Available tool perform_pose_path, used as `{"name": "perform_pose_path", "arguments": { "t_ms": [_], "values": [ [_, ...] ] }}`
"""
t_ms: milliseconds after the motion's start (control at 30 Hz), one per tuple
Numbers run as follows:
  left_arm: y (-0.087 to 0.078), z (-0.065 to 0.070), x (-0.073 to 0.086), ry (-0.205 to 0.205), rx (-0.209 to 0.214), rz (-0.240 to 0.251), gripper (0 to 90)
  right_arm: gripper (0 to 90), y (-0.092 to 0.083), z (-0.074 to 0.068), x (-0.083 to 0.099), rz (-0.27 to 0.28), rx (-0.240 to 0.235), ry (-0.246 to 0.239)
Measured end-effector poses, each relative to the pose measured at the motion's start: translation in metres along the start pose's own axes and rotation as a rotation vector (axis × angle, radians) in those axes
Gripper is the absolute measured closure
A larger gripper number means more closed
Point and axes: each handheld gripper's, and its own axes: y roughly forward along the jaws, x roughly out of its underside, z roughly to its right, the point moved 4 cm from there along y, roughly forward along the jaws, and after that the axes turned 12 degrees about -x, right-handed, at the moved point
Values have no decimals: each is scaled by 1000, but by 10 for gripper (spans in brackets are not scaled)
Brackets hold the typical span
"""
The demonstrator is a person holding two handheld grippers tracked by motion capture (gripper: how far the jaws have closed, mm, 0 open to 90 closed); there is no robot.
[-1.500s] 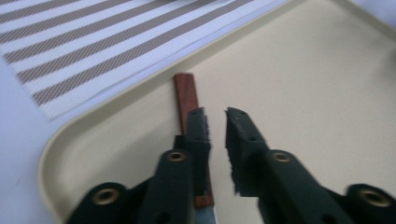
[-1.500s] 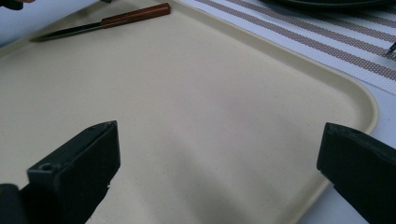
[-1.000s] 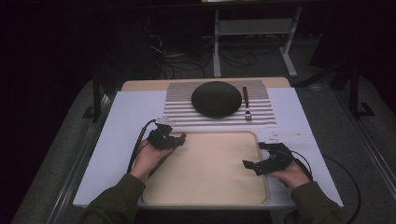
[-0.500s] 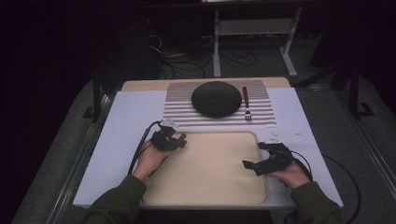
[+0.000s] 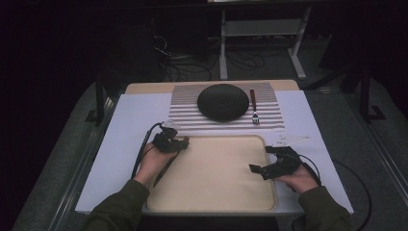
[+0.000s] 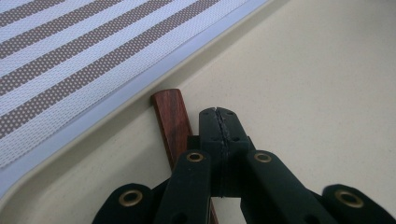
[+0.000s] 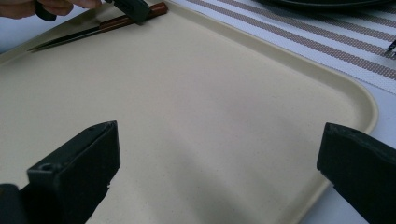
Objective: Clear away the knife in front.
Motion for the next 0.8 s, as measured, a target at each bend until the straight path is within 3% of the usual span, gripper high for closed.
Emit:
{"name": "perform_pose_path", "arguments": {
  "t_ms": [367, 800],
  "values": [
    [-14, -4, 15, -1, -22, -19, 900, 0, -2, -1, 1, 3, 0, -8],
    [-26, -16, 31, -44, -34, -39, 900, 0, -2, -1, 1, 5, 1, -7]
  ]
}}
